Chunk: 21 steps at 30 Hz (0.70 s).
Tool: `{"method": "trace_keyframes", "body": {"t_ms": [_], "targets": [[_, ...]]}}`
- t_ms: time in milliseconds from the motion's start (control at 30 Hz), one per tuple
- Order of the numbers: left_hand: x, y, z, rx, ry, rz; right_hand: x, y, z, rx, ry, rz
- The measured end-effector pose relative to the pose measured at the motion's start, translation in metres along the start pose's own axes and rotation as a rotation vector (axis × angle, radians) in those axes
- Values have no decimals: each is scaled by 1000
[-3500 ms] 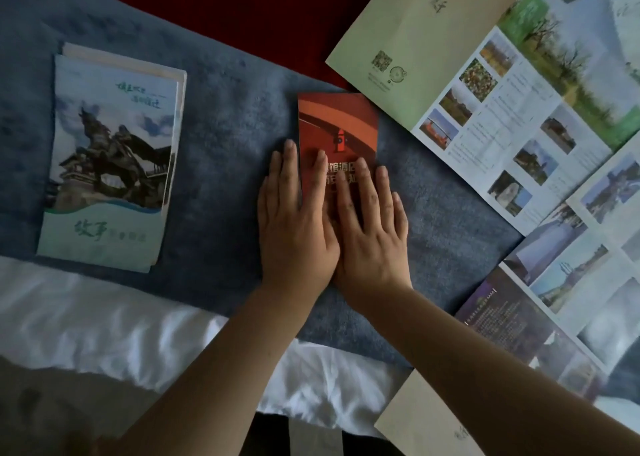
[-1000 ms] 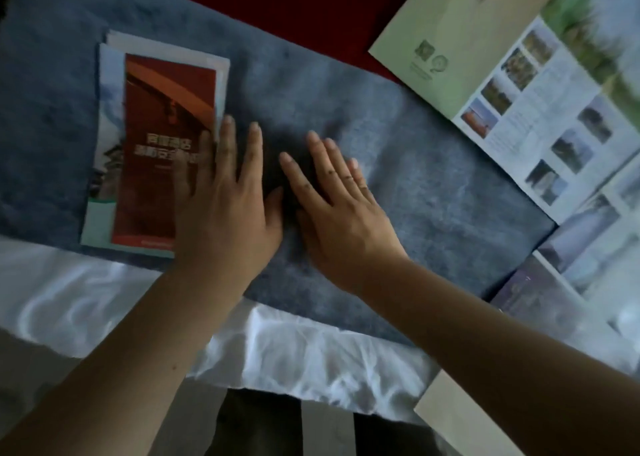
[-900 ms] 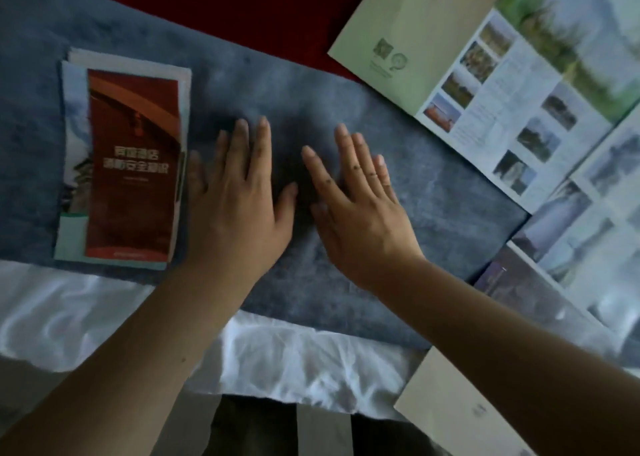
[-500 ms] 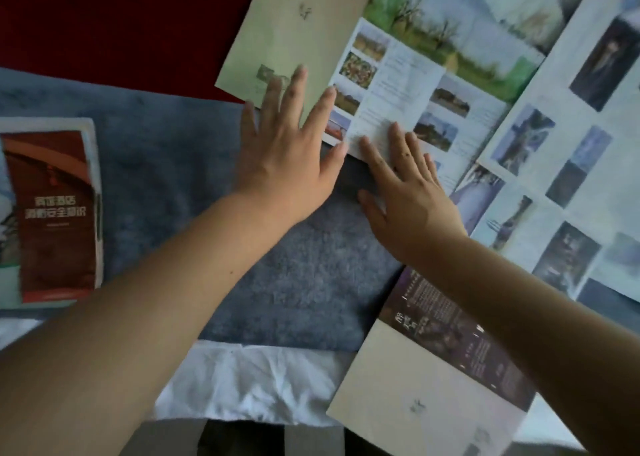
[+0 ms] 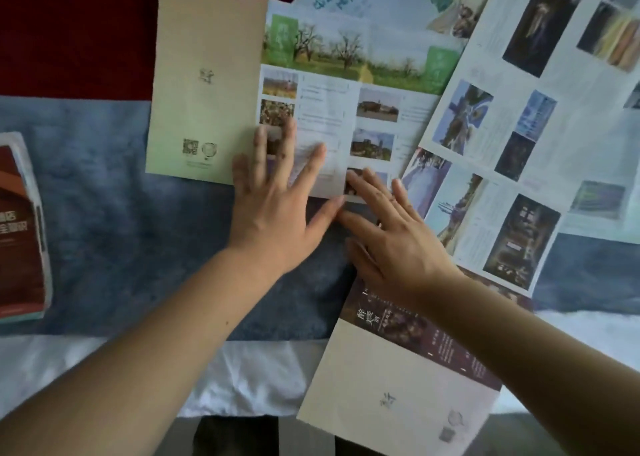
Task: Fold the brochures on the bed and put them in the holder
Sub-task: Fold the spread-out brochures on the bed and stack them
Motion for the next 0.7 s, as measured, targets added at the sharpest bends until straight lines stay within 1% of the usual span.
{"method": "trace_keyframes", "body": {"t_ms": [33,100,167,200,267,400,467,567,700], "targets": [[-6,7,6,3,13,-19,-4,2,11,-13,49,37],[-12,18,15,7,22,-61,-14,5,33,-37,216,76],[-15,25,17,0,15,-72,-24,7,51,-45,399,39],[-16,26,17,-6,8,-70,-29,8,55,-41,463,19],[-20,26,16,-9,-16,-65,-32,8,52,-62,541,-18],[-30,20,11,-15,-59,-23,-17,8,12,-185,656,-130],[-34,12,5,-34,-53,28,-9,11,-8,-193,624,-137],[-38,-5,-11,-84,-40,64,-4,10,-21,-158,457,-141],[-38,-25,-39,-143,-33,50,-19,1,-8,5,225,-84]]}}
Point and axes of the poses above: each hand's wrist, its own z-axis away from the middle knuckle, its own y-axis out of the palm, x = y × z, the point moved 2 cm from there along -z, towards the middle knuckle, and after that the axes turned 7 degrees about -z, right-handed, at the moved point
